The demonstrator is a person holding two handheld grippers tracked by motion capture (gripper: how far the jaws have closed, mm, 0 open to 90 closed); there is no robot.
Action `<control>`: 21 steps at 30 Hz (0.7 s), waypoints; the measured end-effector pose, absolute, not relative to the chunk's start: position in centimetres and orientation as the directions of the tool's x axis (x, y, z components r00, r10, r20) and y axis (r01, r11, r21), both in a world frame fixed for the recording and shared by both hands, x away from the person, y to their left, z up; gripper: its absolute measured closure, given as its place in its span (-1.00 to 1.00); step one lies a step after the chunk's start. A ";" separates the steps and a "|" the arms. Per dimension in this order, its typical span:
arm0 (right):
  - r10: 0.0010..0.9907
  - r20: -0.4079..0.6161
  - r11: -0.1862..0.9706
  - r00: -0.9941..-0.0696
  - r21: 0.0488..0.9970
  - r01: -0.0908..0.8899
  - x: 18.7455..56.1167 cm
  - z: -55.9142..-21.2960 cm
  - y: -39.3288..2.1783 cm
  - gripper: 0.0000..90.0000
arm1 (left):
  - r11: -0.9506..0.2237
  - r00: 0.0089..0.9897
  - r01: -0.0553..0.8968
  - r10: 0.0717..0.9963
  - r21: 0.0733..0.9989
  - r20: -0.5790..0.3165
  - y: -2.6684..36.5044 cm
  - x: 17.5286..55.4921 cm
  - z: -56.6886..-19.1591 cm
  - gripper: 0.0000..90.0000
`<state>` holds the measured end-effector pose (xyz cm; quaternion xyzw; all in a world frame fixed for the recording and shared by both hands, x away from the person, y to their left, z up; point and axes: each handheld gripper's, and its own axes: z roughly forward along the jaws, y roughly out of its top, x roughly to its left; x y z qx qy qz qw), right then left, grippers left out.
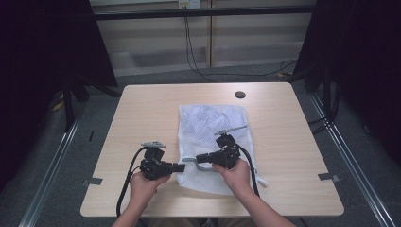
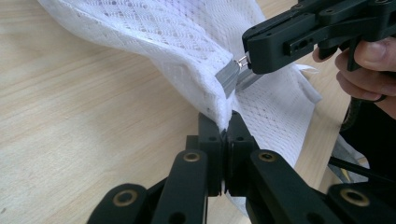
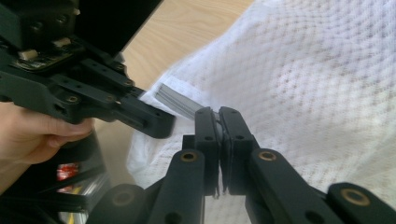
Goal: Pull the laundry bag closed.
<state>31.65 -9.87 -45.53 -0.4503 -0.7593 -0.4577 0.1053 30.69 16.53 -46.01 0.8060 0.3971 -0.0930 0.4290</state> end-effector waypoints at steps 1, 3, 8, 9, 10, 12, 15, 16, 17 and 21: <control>0.602 0.555 0.185 -0.575 0.604 0.776 31.6 -45.5 -9.9 0.93 | -0.307 0.660 0.725 0.565 0.617 -0.494 16.6 30.7 -46.0 0.96; 0.613 0.551 0.183 -0.566 0.598 0.781 31.7 -45.6 -10.3 0.94 | -0.294 0.655 0.729 0.562 0.618 -0.505 17.0 30.8 -46.0 0.96; 0.610 0.563 0.169 -0.557 0.594 0.786 31.8 -45.6 -10.9 0.93 | -0.297 0.655 0.730 0.561 0.616 -0.506 17.0 30.8 -46.1 0.96; 0.609 0.566 0.167 -0.555 0.592 0.788 31.8 -45.6 -11.0 0.93 | -0.292 0.652 0.733 0.562 0.615 -0.509 17.0 30.8 -46.1 0.96; 0.606 0.571 0.165 -0.554 0.591 0.790 31.8 -45.6 -11.0 0.93 | -0.297 0.655 0.730 0.562 0.616 -0.506 17.0 30.8 -46.0 0.96; 0.605 0.572 0.166 -0.554 0.590 0.790 31.8 -45.6 -11.0 0.93 | -0.292 0.651 0.733 0.565 0.615 -0.507 16.9 30.8 -46.0 0.96; 0.602 0.572 0.168 -0.557 0.591 0.789 31.8 -45.7 -11.0 0.93 | -0.300 0.654 0.732 0.563 0.612 -0.506 17.0 30.8 -46.1 0.96; 0.602 0.572 0.169 -0.558 0.591 0.789 31.7 -45.6 -11.1 0.93 | -0.306 0.657 0.730 0.562 0.611 -0.503 16.9 30.8 -46.1 0.96; 0.605 0.568 0.172 -0.558 0.591 0.788 31.7 -45.6 -11.1 0.93 | -0.307 0.657 0.730 0.562 0.611 -0.502 16.9 30.8 -46.1 0.96; 0.608 0.568 0.166 -0.554 0.592 0.789 31.7 -45.6 -11.4 0.93 | -0.296 0.652 0.732 0.566 0.613 -0.505 17.0 30.8 -46.0 0.96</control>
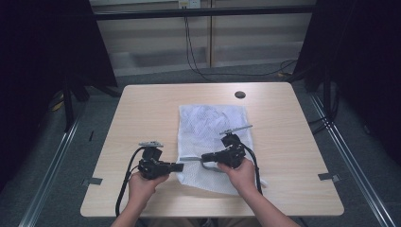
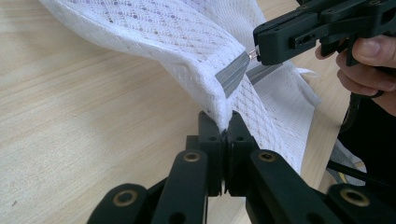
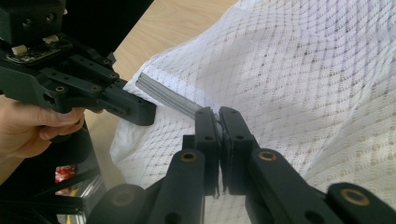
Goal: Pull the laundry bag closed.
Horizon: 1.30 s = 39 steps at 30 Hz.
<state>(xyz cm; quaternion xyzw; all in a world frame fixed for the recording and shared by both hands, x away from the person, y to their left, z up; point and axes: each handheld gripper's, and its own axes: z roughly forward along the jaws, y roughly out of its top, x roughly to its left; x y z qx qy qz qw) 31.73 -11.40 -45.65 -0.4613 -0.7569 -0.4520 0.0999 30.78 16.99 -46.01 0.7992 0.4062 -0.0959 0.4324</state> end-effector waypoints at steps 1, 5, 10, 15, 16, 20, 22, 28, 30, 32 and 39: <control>0.613 0.563 0.169 -0.554 0.591 0.789 31.7 -45.6 -11.4 0.93 | -0.305 0.658 0.727 0.566 0.615 -0.496 17.1 30.8 -46.0 0.96; 0.611 0.565 0.168 -0.555 0.592 0.788 31.7 -45.6 -11.5 0.93 | -0.296 0.653 0.731 0.564 0.615 -0.506 17.0 30.8 -46.0 0.96; 0.610 0.564 0.171 -0.557 0.592 0.787 31.8 -45.7 -11.6 0.93 | -0.304 0.657 0.728 0.564 0.614 -0.500 17.0 30.8 -46.0 0.96; 0.629 0.556 0.162 -0.544 0.591 0.790 31.8 -45.7 -12.2 0.93 | -0.289 0.649 0.734 0.565 0.614 -0.510 17.3 30.8 -45.9 0.96; 0.629 0.560 0.157 -0.540 0.589 0.793 31.8 -45.7 -12.2 0.93 | -0.293 0.652 0.732 0.562 0.615 -0.508 17.3 30.8 -46.0 0.96; 0.630 0.554 0.162 -0.544 0.592 0.790 31.7 -45.6 -12.4 0.93 | -0.294 0.650 0.734 0.565 0.613 -0.508 17.2 30.8 -45.9 0.96; 0.631 0.555 0.159 -0.542 0.592 0.790 31.8 -45.6 -12.4 0.93 | -0.301 0.654 0.730 0.567 0.613 -0.500 17.2 30.8 -45.9 0.96; 0.632 0.561 0.150 -0.534 0.588 0.795 31.8 -45.8 -13.0 0.93 | -0.296 0.650 0.734 0.567 0.612 -0.505 17.3 30.8 -46.0 0.96; 0.635 0.556 0.152 -0.536 0.590 0.793 31.8 -45.8 -13.0 0.93 | -0.296 0.648 0.736 0.569 0.609 -0.506 17.2 30.8 -46.0 0.96; 0.634 0.559 0.151 -0.535 0.589 0.794 31.8 -45.8 -13.0 0.93 | -0.297 0.649 0.736 0.568 0.609 -0.506 17.3 30.8 -46.0 0.96; 0.635 0.558 0.153 -0.534 0.587 0.795 31.8 -45.9 -13.0 0.93 | -0.298 0.648 0.737 0.568 0.607 -0.507 17.3 30.8 -46.0 0.96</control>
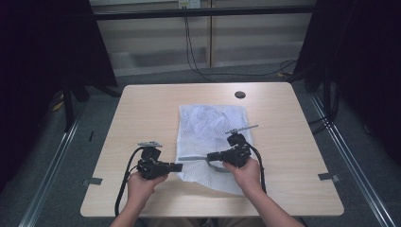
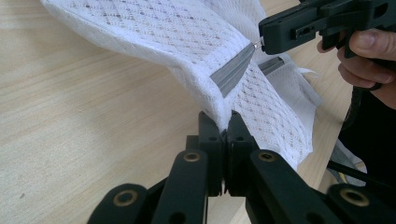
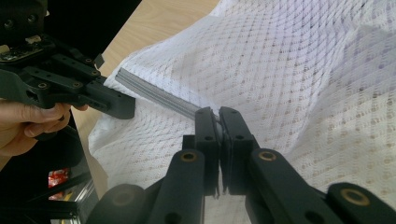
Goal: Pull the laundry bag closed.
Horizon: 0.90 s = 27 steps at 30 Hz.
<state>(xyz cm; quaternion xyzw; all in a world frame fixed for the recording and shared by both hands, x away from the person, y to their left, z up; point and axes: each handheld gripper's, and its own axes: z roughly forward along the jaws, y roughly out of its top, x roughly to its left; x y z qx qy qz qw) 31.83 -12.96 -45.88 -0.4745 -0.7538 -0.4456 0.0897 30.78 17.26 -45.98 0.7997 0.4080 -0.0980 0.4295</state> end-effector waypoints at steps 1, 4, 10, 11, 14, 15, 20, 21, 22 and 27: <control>0.635 0.558 0.154 -0.534 0.587 0.795 31.8 -45.9 -13.0 0.93 | -0.295 0.646 0.738 0.570 0.607 -0.508 17.2 30.8 -46.0 0.96; 0.647 0.550 0.156 -0.528 0.582 0.798 31.8 -45.9 -13.0 0.93 | -0.294 0.645 0.738 0.572 0.607 -0.507 17.4 30.8 -46.0 0.96; 0.646 0.559 0.147 -0.520 0.577 0.803 31.9 -46.0 -13.4 0.93 | -0.292 0.643 0.741 0.570 0.605 -0.511 17.4 30.8 -46.0 0.96; 0.645 0.559 0.146 -0.521 0.579 0.802 31.9 -46.0 -13.4 0.93 | -0.291 0.643 0.741 0.569 0.605 -0.513 17.4 30.8 -46.0 0.96; 0.644 0.561 0.146 -0.520 0.577 0.804 31.9 -46.1 -13.5 0.93 | -0.291 0.642 0.742 0.569 0.605 -0.514 17.4 30.7 -46.0 0.96; 0.644 0.560 0.147 -0.521 0.577 0.803 31.9 -46.1 -13.5 0.93 | -0.292 0.642 0.741 0.569 0.604 -0.514 17.4 30.7 -46.0 0.96; 0.660 0.547 0.144 -0.515 0.581 0.801 32.0 -46.2 -13.9 0.93 | -0.284 0.633 0.747 0.582 0.601 -0.511 17.8 30.8 -45.9 0.96; 0.665 0.548 0.140 -0.508 0.577 0.805 32.0 -46.2 -14.0 0.93 | -0.278 0.630 0.749 0.581 0.602 -0.515 17.9 30.8 -46.0 0.96; 0.665 0.547 0.140 -0.509 0.578 0.804 32.0 -46.2 -14.2 0.93 | -0.277 0.628 0.750 0.583 0.601 -0.516 17.9 30.7 -46.0 0.96; 0.682 0.539 0.130 -0.494 0.576 0.807 32.1 -46.2 -15.0 0.93 | -0.276 0.630 0.749 0.580 0.602 -0.517 18.1 30.8 -45.9 0.96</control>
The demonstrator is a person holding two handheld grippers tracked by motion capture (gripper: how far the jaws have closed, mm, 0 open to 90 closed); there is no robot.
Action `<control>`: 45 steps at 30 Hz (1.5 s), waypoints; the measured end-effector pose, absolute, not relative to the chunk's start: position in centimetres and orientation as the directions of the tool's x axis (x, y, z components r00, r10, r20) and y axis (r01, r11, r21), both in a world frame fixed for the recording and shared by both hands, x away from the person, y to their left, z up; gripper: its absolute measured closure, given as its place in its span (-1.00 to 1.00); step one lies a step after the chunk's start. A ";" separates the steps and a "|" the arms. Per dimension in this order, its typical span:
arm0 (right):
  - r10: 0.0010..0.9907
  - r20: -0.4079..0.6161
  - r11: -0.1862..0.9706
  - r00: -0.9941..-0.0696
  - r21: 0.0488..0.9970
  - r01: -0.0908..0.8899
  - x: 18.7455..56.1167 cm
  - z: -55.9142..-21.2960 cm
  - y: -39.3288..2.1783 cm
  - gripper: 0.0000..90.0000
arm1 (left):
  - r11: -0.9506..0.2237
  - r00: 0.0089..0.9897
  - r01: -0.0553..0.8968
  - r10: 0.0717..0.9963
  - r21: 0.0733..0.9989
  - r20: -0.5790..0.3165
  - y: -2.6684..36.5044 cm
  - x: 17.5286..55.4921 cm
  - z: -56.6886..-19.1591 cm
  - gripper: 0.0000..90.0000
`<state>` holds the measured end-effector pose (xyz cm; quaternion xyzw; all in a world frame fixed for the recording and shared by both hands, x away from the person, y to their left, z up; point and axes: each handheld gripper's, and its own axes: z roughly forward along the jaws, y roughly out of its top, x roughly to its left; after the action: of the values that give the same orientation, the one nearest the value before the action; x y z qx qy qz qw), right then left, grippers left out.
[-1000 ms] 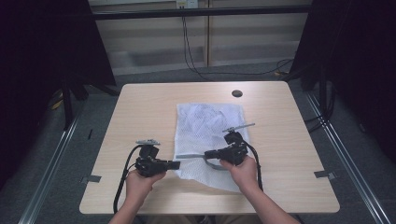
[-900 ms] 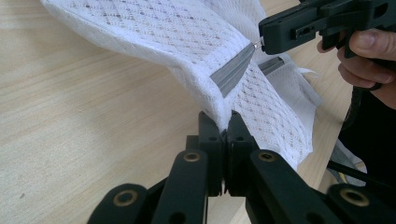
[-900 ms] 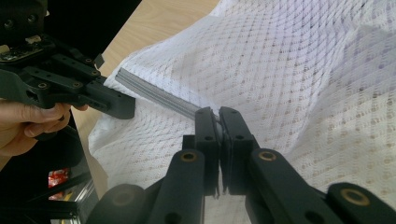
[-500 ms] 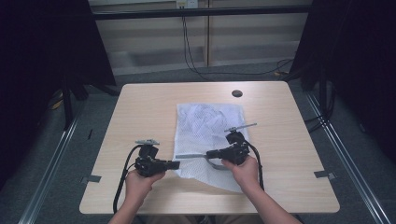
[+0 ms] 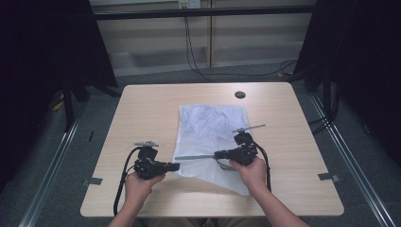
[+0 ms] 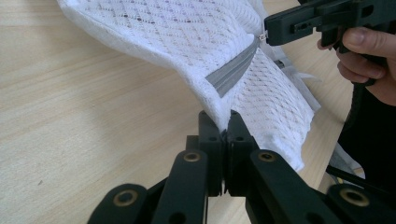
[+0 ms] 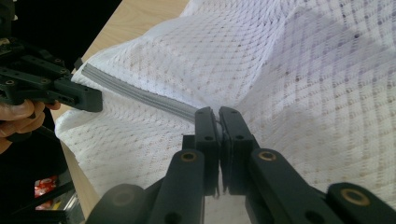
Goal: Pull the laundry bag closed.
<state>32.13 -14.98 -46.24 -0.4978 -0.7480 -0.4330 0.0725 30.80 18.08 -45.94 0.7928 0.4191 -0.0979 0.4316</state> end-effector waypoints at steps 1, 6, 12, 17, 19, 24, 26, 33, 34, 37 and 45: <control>0.679 0.544 0.126 -0.494 0.576 0.808 32.2 -46.3 -15.1 0.93 | -0.277 0.631 0.749 0.577 0.602 -0.519 18.0 30.8 -46.0 0.96; 0.682 0.537 0.131 -0.497 0.579 0.805 32.1 -46.3 -15.2 0.93 | -0.282 0.631 0.749 0.581 0.600 -0.515 18.0 30.8 -46.0 0.96; 0.686 0.533 0.127 -0.496 0.584 0.802 32.1 -46.3 -15.6 0.93 | -0.282 0.630 0.750 0.581 0.598 -0.516 18.1 30.8 -46.0 0.96; 0.683 0.537 0.122 -0.495 0.584 0.803 32.1 -46.2 -15.8 0.93 | -0.282 0.631 0.749 0.580 0.600 -0.515 18.1 30.8 -46.0 0.96; 0.683 0.534 0.123 -0.498 0.588 0.800 32.0 -46.2 -15.8 0.93 | -0.290 0.634 0.747 0.580 0.598 -0.511 18.1 30.8 -46.0 0.96; 0.686 0.533 0.123 -0.495 0.586 0.801 32.0 -46.3 -15.9 0.93 | -0.290 0.633 0.747 0.584 0.598 -0.508 18.1 30.7 -46.0 0.96; 0.685 0.534 0.121 -0.495 0.586 0.801 32.0 -46.3 -16.0 0.93 | -0.282 0.628 0.751 0.584 0.597 -0.514 18.1 30.7 -46.0 0.96; 0.689 0.533 0.121 -0.491 0.583 0.803 32.0 -46.2 -16.2 0.93 | -0.281 0.629 0.750 0.583 0.598 -0.514 18.1 30.8 -46.0 0.96; 0.686 0.535 0.120 -0.494 0.586 0.802 32.0 -46.3 -16.2 0.93 | -0.282 0.629 0.750 0.583 0.598 -0.514 18.1 30.8 -46.0 0.96; 0.686 0.535 0.121 -0.494 0.585 0.802 32.0 -46.2 -16.2 0.93 | -0.278 0.624 0.754 0.586 0.595 -0.517 18.1 30.7 -46.0 0.96; 0.688 0.528 0.129 -0.499 0.588 0.799 32.0 -46.3 -16.3 0.93 | -0.282 0.626 0.754 0.585 0.594 -0.516 18.1 30.8 -46.0 0.96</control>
<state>32.02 -16.34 -46.33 -0.4965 -0.7485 -0.4350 0.0639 30.75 18.13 -45.95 0.7945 0.4213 -0.0988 0.4260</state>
